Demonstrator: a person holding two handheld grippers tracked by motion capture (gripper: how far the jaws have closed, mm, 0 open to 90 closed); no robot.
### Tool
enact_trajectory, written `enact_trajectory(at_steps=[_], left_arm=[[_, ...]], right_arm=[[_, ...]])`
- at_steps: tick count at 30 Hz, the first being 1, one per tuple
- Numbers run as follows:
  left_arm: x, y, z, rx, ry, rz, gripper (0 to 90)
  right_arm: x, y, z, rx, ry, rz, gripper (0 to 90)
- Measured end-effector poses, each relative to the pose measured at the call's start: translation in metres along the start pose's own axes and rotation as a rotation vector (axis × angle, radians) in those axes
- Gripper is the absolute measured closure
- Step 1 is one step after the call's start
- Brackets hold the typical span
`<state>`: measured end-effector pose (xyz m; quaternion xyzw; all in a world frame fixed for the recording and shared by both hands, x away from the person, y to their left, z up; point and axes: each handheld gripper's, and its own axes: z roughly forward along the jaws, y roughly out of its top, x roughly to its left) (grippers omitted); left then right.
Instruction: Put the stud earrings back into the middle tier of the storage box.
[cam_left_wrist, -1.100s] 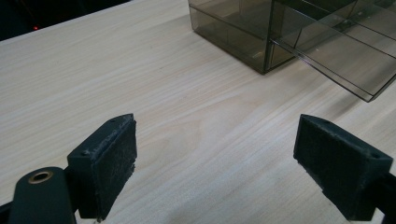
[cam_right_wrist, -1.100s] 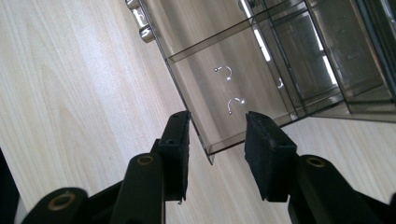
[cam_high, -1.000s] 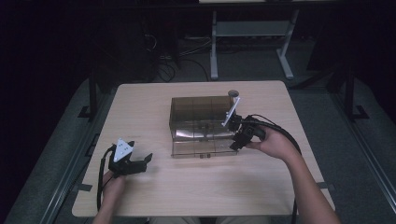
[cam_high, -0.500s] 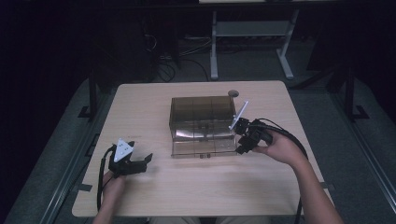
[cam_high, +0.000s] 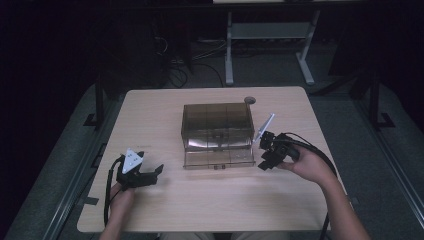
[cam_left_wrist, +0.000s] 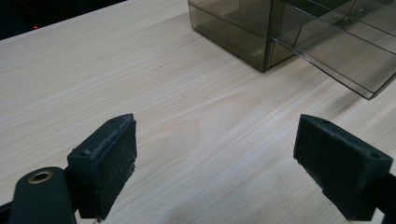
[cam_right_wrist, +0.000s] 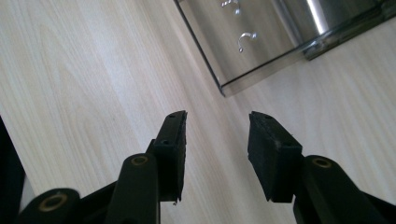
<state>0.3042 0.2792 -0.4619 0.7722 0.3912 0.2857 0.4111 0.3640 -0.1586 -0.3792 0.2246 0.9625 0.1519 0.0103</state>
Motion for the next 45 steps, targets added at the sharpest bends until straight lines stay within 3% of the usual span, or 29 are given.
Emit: enact_trajectory(at_steps=[23, 45], left_arm=[[-0.001, 0.0, 0.0, 0.006, 0.003, 0.008, 12.8], [-0.002, 0.0, 0.001, -0.004, 0.004, 0.003, 12.8]], right_arm=[[0.006, -0.043, 0.015, -0.016, 0.012, 0.056, 54.0], [0.017, -0.082, 0.022, -0.068, 0.017, 0.108, 52.7]])
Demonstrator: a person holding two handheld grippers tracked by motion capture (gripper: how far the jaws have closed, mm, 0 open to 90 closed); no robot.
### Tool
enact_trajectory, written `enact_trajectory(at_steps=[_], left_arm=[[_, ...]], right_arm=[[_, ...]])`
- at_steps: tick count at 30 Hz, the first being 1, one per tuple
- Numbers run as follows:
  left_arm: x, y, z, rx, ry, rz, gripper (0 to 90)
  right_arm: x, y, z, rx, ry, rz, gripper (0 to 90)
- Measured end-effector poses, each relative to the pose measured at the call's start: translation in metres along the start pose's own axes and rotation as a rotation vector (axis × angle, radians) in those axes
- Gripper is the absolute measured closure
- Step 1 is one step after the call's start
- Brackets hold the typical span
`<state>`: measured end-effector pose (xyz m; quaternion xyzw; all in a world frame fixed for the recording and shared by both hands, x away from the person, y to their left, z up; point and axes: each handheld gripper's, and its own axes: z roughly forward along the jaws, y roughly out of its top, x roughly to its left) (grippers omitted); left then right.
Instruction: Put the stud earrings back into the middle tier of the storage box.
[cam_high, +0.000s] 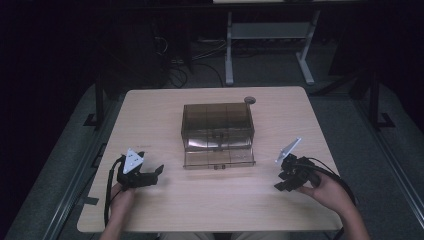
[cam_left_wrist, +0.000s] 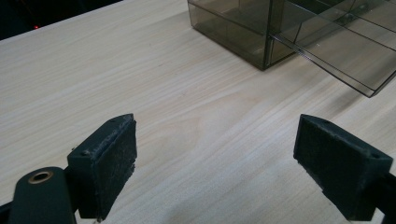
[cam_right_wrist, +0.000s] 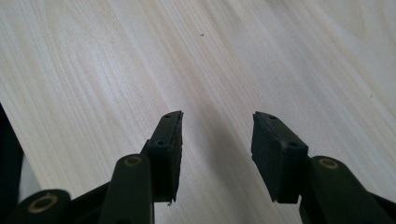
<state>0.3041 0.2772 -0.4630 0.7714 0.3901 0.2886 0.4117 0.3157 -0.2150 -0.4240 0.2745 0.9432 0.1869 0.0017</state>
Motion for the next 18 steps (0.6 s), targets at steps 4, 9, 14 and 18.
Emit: enact_trajectory(at_steps=[4, 9, 14, 18], left_arm=[[0.0, 0.0, 0.0, 0.0, 0.0, 0.001, 12.9], [0.0, 0.0, 0.0, 0.001, 0.0, 0.001, 12.8], [0.0, 0.0, 0.0, 0.002, 0.001, 0.002, 12.9], [0.0, 0.0, 0.0, 0.005, 0.002, 0.005, 12.8]], right_arm=[[0.003, -0.005, 0.001, -0.006, -0.006, 0.003, 52.4], [0.007, -0.011, 0.001, -0.015, -0.008, 0.006, 52.4], [0.01, -0.02, 0.003, -0.025, -0.004, 0.024, 52.0], [0.013, -0.027, 0.004, -0.036, -0.005, 0.037, 51.9]])
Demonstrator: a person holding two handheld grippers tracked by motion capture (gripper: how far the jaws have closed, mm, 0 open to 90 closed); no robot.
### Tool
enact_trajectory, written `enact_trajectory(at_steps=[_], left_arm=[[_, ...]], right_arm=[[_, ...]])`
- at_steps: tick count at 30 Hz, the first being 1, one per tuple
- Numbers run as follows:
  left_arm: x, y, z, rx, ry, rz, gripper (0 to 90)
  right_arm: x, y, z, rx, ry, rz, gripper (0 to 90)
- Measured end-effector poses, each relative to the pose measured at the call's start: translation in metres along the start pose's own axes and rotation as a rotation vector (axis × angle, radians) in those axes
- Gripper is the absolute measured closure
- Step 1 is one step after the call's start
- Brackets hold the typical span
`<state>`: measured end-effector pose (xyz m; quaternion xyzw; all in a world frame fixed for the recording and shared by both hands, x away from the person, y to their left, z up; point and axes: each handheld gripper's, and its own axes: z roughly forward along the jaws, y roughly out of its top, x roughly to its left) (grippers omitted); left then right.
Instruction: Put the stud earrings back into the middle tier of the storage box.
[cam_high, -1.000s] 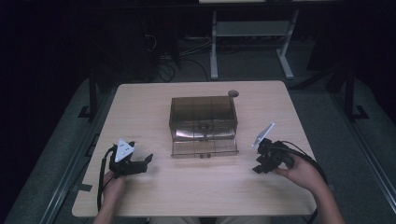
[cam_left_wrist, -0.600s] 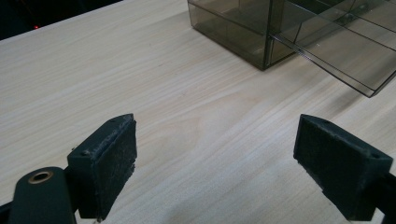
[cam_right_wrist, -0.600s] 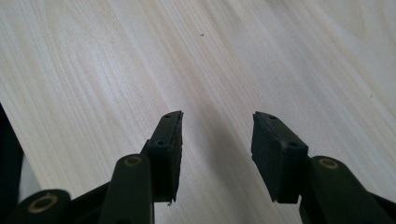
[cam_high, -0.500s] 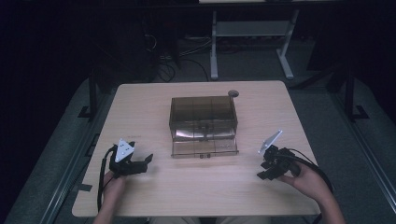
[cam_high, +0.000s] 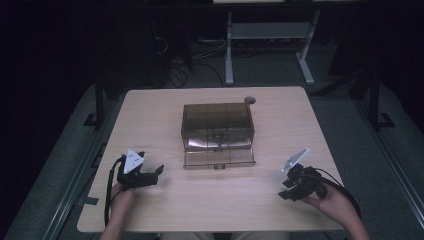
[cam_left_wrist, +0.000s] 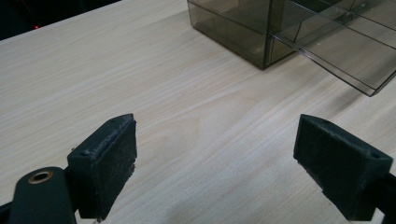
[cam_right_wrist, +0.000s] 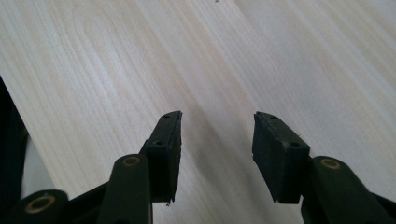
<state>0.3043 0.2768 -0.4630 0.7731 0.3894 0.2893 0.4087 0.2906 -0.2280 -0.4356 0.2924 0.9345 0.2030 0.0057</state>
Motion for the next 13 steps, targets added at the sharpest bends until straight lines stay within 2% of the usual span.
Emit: enact_trajectory(at_steps=[13], left_arm=[[0.001, 0.0, 0.0, -0.005, 0.003, -0.006, 12.8]], right_arm=[[0.007, -0.014, -0.005, -0.038, -0.013, 0.016, 50.5]])
